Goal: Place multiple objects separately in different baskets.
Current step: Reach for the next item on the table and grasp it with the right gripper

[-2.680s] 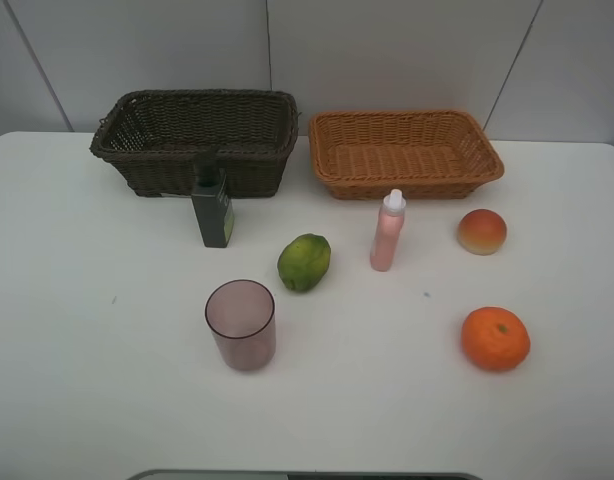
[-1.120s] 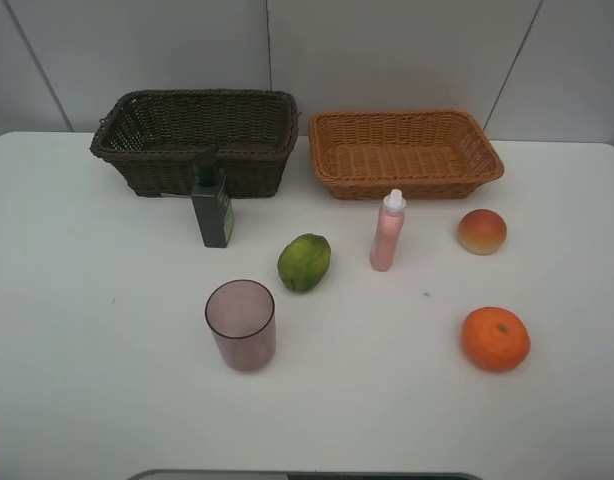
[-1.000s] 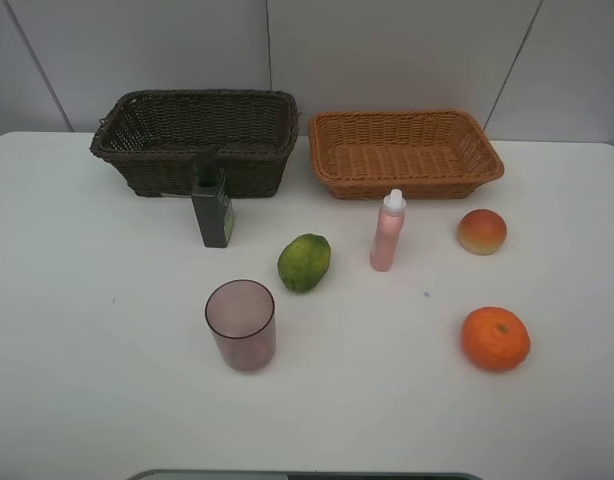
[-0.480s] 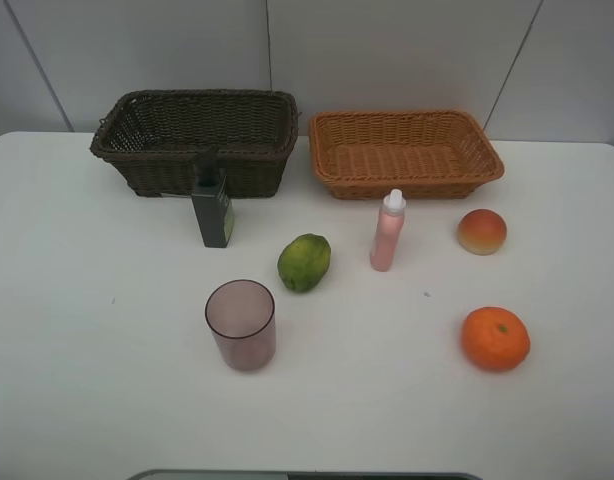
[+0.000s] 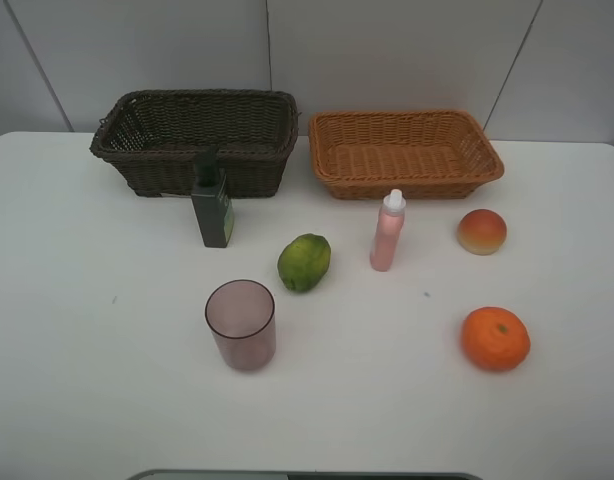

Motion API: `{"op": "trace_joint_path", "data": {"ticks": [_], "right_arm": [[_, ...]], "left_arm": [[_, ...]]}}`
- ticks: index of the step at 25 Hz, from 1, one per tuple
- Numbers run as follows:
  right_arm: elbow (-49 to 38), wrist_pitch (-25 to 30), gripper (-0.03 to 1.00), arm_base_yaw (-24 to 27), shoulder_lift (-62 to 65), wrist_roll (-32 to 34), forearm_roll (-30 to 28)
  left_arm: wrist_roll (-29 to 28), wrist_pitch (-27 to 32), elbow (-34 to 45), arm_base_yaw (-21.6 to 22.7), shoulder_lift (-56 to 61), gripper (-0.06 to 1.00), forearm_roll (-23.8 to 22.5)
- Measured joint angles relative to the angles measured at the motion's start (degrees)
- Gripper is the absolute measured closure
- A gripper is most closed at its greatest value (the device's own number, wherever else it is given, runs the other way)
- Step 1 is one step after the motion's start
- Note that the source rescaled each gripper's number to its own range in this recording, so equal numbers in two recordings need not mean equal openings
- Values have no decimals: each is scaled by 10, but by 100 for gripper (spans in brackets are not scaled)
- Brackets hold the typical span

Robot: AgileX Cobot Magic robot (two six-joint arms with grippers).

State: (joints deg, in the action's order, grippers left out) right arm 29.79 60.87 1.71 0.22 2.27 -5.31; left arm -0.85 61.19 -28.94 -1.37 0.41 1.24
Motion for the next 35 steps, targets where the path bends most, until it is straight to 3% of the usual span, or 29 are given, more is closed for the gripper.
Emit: {"op": "trace_joint_path", "data": {"ticks": [14, 21, 35], "right_arm": [[0, 0, 13, -20, -24, 0, 0], [5, -6, 13, -61, -206, 0, 0], [77, -120, 9, -72, -550, -17, 17]], "left_arm": [[0, 0, 0, 0, 0, -6, 0], [0, 0, 0, 0, 0, -6, 0], [0, 0, 0, 0, 0, -6, 0]]}}
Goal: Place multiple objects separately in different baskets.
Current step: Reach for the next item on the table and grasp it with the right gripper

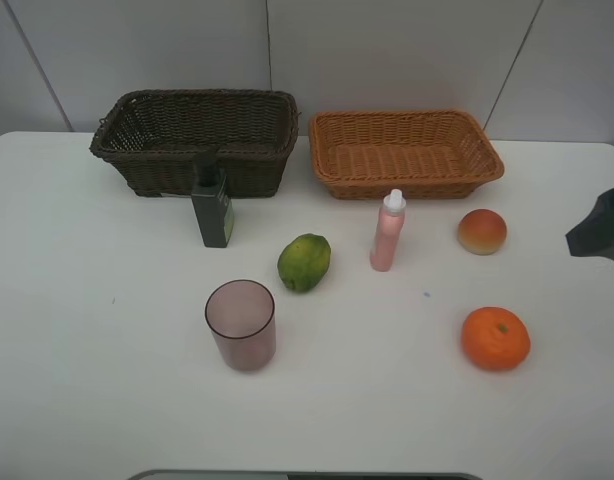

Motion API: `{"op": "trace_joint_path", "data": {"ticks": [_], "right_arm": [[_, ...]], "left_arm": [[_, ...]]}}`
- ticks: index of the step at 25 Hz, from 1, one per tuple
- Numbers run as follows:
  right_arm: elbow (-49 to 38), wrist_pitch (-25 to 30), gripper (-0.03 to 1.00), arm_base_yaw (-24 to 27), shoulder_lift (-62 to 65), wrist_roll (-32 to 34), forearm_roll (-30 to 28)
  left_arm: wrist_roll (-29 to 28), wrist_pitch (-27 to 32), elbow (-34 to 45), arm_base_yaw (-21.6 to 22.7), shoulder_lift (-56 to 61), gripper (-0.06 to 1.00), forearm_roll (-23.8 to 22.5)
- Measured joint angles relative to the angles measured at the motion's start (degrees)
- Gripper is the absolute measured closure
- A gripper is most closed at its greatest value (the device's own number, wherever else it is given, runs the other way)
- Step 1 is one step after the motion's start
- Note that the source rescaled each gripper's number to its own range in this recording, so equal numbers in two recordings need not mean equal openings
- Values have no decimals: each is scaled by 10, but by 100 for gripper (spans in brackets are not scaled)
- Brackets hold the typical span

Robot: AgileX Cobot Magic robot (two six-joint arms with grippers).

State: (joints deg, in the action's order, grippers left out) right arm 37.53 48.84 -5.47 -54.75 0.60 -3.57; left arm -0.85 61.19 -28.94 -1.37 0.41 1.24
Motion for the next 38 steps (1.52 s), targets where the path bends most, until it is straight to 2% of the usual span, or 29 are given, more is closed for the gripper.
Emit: {"op": "trace_joint_path", "data": {"ticks": [6, 12, 18, 23, 33, 38], "right_arm": [[48, -20, 9, -60, -92, 0, 21], [81, -45, 9, -62, -171, 0, -4], [82, -47, 8, -60, -230, 3, 18], [67, -56, 5, -60, -258, 49, 27], [-12, -132, 5, -60, -275, 176, 28], [-15, -140, 5, -67, -328, 202, 28]], "left_arm": [[0, 0, 0, 0, 0, -6, 0], [0, 0, 0, 0, 0, -6, 0], [0, 0, 0, 0, 0, -6, 0], [0, 0, 0, 0, 0, -6, 0], [0, 0, 0, 0, 0, -6, 0], [0, 0, 0, 0, 0, -6, 0]]}}
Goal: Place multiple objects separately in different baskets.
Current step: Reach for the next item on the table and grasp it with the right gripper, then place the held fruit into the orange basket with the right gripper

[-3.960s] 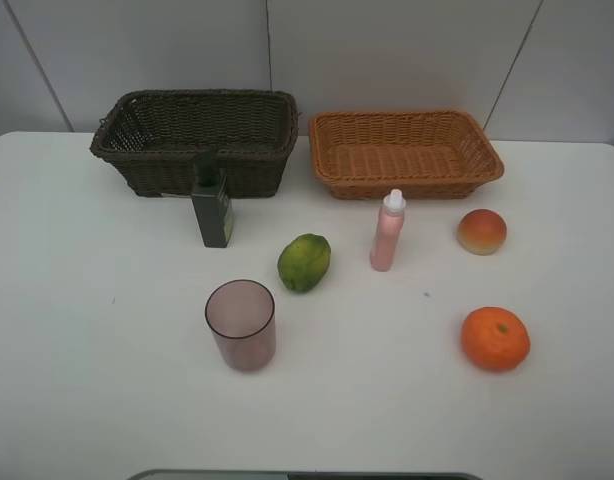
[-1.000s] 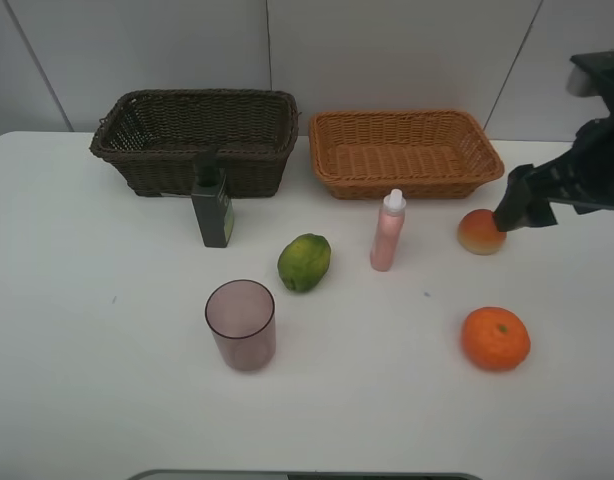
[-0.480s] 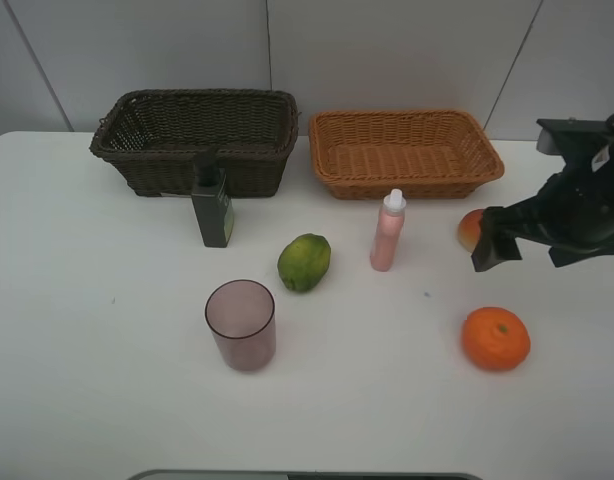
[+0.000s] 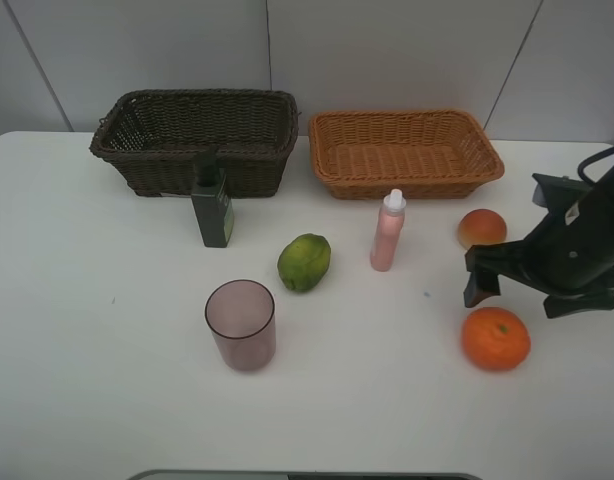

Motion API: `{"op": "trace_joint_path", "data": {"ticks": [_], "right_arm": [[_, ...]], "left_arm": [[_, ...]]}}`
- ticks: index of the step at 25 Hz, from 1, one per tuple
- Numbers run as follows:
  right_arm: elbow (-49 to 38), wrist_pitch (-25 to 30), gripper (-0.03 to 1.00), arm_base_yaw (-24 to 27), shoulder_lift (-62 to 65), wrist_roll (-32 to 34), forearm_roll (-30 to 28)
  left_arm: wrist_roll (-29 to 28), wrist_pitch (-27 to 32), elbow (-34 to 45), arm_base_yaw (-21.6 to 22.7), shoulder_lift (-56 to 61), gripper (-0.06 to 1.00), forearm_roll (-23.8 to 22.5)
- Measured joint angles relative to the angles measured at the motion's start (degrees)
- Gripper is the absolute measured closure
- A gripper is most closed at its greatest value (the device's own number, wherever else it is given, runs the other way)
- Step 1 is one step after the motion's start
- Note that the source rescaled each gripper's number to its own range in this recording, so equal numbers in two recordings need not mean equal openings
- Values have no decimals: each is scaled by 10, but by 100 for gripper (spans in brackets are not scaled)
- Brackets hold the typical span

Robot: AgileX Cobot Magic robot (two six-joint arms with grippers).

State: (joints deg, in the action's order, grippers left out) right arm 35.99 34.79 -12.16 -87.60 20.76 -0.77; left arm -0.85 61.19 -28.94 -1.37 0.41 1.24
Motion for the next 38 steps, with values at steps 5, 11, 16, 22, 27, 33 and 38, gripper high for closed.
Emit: {"op": "trace_joint_path", "data": {"ticks": [5, 11, 16, 22, 27, 33, 38], "right_arm": [[0, -19, 5, -8, -46, 24, 4], [0, -35, 4, -21, -83, 42, 8], [0, -44, 4, -21, -103, 51, 8], [1, -43, 4, -21, -117, 53, 8], [1, -43, 22, -21, -118, 53, 8], [1, -44, 40, -21, -118, 53, 22], [1, -45, 40, -21, -118, 53, 23]], "left_arm": [[0, 0, 0, 0, 0, -6, 0], [0, 0, 0, 0, 0, -6, 0], [0, 0, 0, 0, 0, -6, 0], [0, 0, 0, 0, 0, -6, 0], [0, 0, 0, 0, 0, -6, 0], [0, 0, 0, 0, 0, -6, 0], [0, 0, 0, 0, 0, -6, 0]]}}
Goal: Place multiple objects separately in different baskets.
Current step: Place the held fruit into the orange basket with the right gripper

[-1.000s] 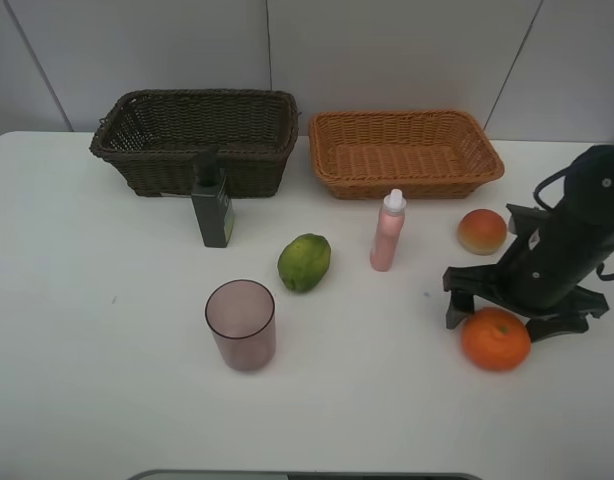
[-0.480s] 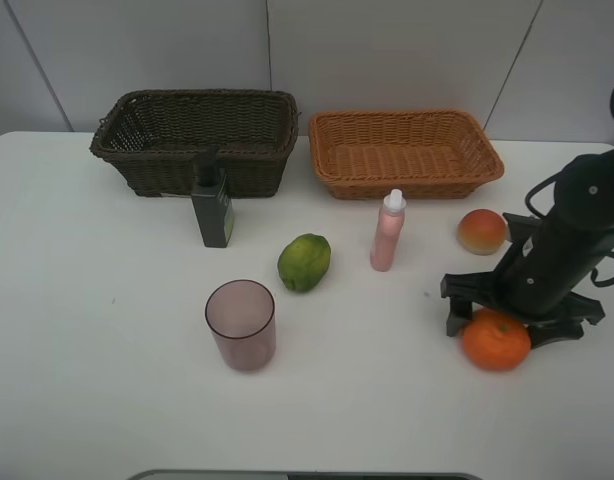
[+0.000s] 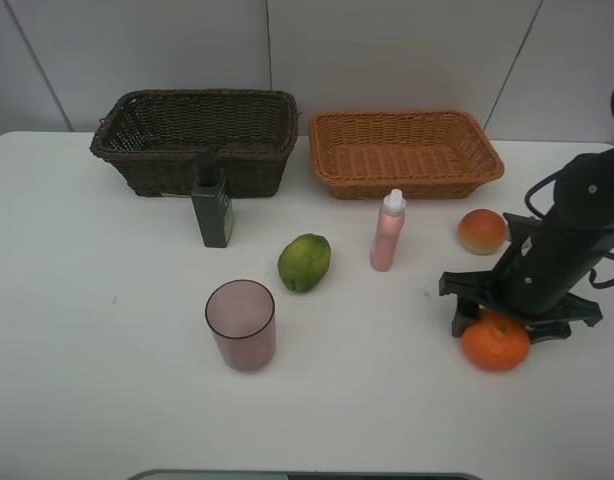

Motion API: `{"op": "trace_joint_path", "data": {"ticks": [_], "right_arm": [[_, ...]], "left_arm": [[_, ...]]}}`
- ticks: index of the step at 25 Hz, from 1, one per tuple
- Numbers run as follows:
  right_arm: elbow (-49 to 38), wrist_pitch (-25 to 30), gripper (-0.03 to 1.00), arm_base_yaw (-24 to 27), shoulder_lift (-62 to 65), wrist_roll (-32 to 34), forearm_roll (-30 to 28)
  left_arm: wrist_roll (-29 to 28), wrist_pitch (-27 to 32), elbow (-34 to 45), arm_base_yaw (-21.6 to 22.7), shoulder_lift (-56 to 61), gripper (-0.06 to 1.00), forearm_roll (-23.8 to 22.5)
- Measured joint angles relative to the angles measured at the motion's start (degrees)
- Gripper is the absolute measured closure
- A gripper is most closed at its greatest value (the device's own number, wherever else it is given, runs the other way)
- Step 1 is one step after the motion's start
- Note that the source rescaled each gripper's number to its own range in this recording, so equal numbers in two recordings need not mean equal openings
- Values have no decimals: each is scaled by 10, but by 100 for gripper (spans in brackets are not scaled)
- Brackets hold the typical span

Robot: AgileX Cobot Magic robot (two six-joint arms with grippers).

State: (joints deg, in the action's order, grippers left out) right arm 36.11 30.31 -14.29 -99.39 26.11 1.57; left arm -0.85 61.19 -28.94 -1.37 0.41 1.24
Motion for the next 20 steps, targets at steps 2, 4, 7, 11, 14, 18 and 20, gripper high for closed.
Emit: {"op": "trace_joint_path", "data": {"ticks": [2, 4, 7, 11, 14, 18, 20], "right_arm": [[0, 0, 40, 0, 0, 0, 0], [0, 0, 40, 0, 0, 0, 0], [0, 0, 40, 0, 0, 0, 0], [11, 21, 40, 0, 0, 0, 1], [41, 76, 40, 0, 5, -1, -2], [110, 175, 40, 0, 17, -35, -16], [145, 223, 40, 0, 18, -59, -16]], "left_arm": [[0, 0, 0, 0, 0, -6, 0], [0, 0, 0, 0, 0, -6, 0], [0, 0, 0, 0, 0, -6, 0], [0, 0, 0, 0, 0, -6, 0], [0, 0, 0, 0, 0, -6, 0], [0, 0, 0, 0, 0, -6, 0], [0, 0, 0, 0, 0, -6, 0]]}}
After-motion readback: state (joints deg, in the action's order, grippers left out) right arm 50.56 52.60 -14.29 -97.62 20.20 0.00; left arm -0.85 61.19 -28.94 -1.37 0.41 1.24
